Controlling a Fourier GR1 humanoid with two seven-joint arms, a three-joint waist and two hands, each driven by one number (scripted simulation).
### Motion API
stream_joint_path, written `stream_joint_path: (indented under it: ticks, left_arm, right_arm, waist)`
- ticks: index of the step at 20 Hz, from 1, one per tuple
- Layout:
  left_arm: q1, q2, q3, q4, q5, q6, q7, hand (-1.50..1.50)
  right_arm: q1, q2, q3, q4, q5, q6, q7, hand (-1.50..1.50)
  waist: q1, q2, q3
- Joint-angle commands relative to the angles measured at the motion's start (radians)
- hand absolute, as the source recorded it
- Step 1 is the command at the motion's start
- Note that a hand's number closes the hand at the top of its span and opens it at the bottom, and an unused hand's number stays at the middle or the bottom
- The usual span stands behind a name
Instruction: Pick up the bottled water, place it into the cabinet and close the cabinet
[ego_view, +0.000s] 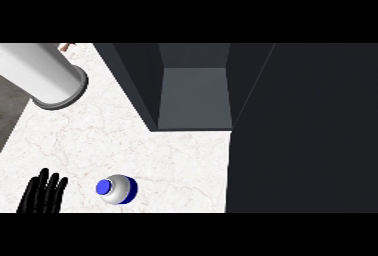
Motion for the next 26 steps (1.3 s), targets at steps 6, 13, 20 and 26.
stream_joint_path:
  ticks: [6,13,20,26]
  left_arm:
    - [-0.089,0.016,0.106,0.295,0.062,-0.031,-0.137,-1.50]
    - [-0.268,-0.004,0.155,0.593,0.056,0.035,-0.251,-1.50]
    - [-0.390,-0.005,0.274,0.918,0.100,0.003,-0.457,-1.50]
    - [-0.466,0.026,0.311,1.130,0.137,-0.086,-0.584,-1.50]
  right_arm:
    - [0.153,-0.037,-0.014,-0.148,-0.028,0.059,-0.067,-1.50]
    - [0.251,-0.057,-0.041,-0.152,-0.041,0.102,-0.160,-1.50]
    - [0.301,-0.041,0.023,-0.201,0.006,0.094,-0.135,-1.50]
    - [0.335,-0.042,0.055,-0.239,0.030,0.094,-0.126,-1.50]
  waist:
    - [-0.003,0.000,0.000]
    - [-0.012,0.001,0.000]
    - [-0.012,0.002,-0.001]
    - [-0.009,0.003,-0.002]
